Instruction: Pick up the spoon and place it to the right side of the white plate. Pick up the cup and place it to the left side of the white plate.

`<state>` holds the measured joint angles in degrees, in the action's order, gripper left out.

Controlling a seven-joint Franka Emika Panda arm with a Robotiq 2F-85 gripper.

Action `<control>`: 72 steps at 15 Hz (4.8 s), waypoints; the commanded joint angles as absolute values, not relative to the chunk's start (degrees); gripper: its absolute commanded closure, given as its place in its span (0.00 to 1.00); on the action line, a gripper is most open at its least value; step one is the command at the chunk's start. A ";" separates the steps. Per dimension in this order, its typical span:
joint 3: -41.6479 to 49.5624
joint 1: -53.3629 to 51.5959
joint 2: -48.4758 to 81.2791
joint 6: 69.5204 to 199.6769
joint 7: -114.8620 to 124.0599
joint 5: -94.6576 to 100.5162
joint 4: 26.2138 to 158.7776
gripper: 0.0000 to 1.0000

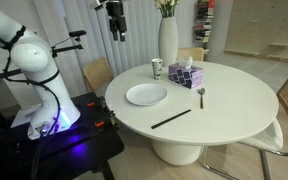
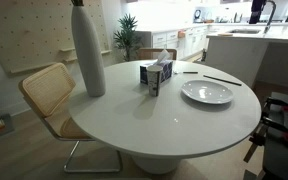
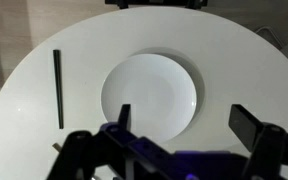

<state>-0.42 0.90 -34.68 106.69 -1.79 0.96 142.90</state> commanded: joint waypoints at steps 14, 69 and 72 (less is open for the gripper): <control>-0.12 0.53 -34.66 106.55 -1.61 1.12 142.78 0.00; 4.40 18.12 38.40 116.96 -53.85 4.69 79.21 0.00; 4.36 18.34 41.18 118.25 -53.68 5.43 77.80 0.00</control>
<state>5.04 17.70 38.04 117.44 -52.68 5.45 81.18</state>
